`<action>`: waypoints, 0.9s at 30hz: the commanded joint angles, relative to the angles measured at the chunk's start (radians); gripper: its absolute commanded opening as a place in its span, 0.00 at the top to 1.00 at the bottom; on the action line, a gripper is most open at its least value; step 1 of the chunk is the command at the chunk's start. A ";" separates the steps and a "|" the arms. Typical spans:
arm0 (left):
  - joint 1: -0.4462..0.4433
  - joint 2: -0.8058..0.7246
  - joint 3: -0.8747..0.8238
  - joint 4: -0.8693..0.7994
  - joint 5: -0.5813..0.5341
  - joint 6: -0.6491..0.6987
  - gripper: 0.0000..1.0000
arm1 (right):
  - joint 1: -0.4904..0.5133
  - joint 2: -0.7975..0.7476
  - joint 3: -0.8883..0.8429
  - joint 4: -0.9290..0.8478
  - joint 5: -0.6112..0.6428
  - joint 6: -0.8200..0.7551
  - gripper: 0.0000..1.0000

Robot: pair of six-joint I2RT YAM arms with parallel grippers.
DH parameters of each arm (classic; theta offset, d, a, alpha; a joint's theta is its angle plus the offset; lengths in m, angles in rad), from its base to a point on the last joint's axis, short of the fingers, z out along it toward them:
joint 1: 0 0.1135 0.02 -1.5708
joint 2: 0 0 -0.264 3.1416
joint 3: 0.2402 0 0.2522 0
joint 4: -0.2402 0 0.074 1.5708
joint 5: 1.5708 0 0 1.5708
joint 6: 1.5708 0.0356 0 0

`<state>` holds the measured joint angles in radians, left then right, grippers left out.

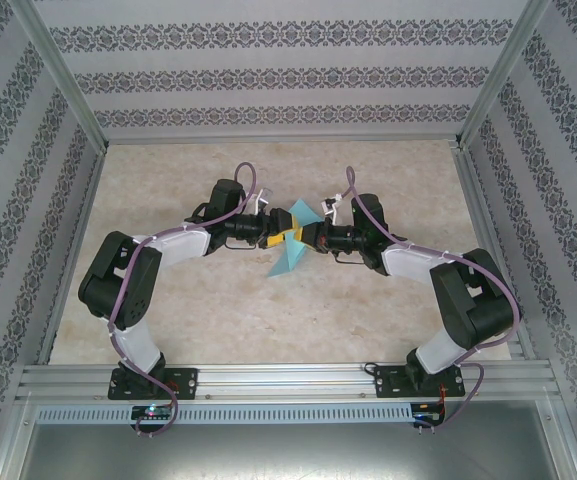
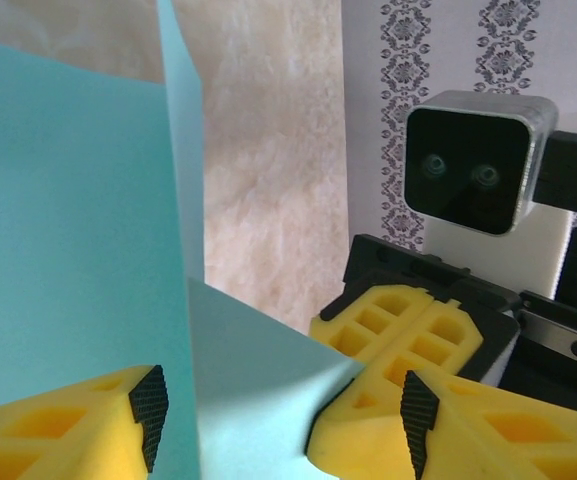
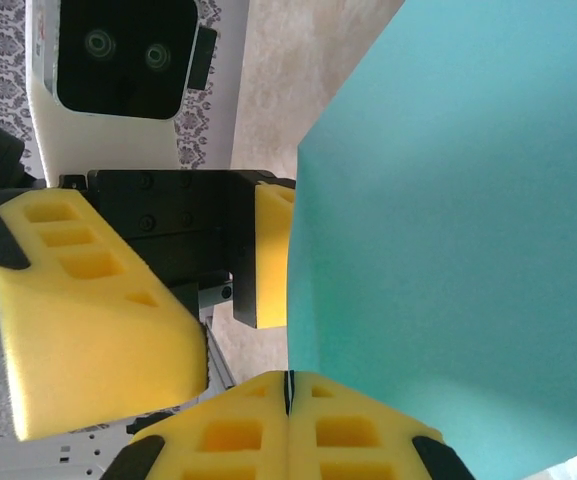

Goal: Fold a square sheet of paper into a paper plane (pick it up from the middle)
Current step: Turn over the paper at the center of the table.

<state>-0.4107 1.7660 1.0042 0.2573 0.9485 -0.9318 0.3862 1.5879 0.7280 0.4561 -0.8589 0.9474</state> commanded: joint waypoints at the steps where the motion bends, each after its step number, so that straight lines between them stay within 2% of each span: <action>1: -0.007 -0.022 0.013 0.059 0.051 -0.021 0.34 | -0.013 0.000 -0.010 0.069 -0.023 0.023 1.00; 19: -0.022 0.003 0.043 -0.033 0.085 0.045 0.38 | -0.043 0.067 -0.045 0.150 -0.025 0.073 1.00; 27: -0.028 0.020 0.067 -0.119 0.072 0.101 0.45 | -0.052 0.075 -0.056 0.162 -0.025 0.081 0.98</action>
<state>-0.4263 1.7729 1.0454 0.1848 1.0023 -0.8810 0.3447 1.6508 0.6895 0.5781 -0.8654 1.0237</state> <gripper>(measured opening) 0.556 0.049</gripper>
